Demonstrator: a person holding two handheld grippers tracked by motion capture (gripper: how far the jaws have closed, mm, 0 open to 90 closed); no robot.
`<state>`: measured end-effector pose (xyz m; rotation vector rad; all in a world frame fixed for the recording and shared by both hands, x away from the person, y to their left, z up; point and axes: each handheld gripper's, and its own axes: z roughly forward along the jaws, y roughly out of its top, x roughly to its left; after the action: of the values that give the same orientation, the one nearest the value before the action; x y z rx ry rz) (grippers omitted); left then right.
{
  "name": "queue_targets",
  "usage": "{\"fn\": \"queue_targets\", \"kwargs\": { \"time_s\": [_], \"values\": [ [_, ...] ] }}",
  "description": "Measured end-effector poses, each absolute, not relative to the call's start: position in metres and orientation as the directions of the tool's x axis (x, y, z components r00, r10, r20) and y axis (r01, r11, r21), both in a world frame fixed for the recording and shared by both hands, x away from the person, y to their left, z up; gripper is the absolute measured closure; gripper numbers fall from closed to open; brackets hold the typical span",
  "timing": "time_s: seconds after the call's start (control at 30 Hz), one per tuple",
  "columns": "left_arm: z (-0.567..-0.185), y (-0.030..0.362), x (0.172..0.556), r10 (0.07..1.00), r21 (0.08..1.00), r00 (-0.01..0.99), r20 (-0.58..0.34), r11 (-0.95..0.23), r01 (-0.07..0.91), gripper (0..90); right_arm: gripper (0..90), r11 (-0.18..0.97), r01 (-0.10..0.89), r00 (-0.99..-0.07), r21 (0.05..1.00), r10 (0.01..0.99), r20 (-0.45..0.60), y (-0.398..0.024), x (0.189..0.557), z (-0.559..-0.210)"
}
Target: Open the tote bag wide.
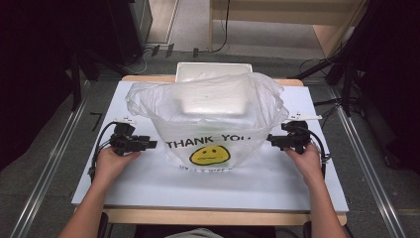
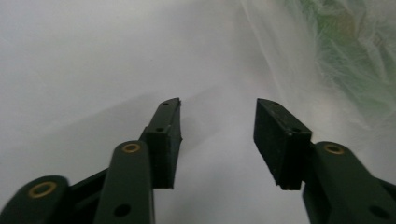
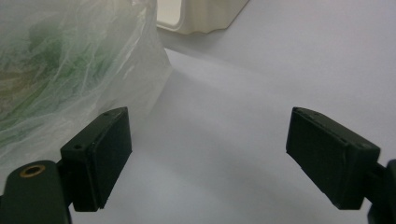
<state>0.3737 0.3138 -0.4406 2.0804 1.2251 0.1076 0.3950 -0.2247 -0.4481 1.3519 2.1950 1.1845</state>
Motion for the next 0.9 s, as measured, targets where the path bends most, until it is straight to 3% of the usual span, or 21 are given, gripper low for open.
{"fn": "queue_targets", "kwargs": {
  "time_s": [0.37, 0.9],
  "values": [
    [-0.4429, 0.3149, 0.3753, 0.799, 0.629, 0.544, -0.255, -0.290, 0.721, 39.0, 18.2, 0.204, 0.598, -0.520, 0.775, 0.834, 0.181, -0.2263, 0.3950, -0.4491],
    [-0.4427, 0.3125, 0.3764, 0.801, 0.627, 0.537, -0.264, -0.280, 0.727, 35.2, 27.7, 0.219, 0.576, -0.541, 0.788, 0.824, 0.166, -0.2214, 0.3918, -0.4466]
  ]
}}
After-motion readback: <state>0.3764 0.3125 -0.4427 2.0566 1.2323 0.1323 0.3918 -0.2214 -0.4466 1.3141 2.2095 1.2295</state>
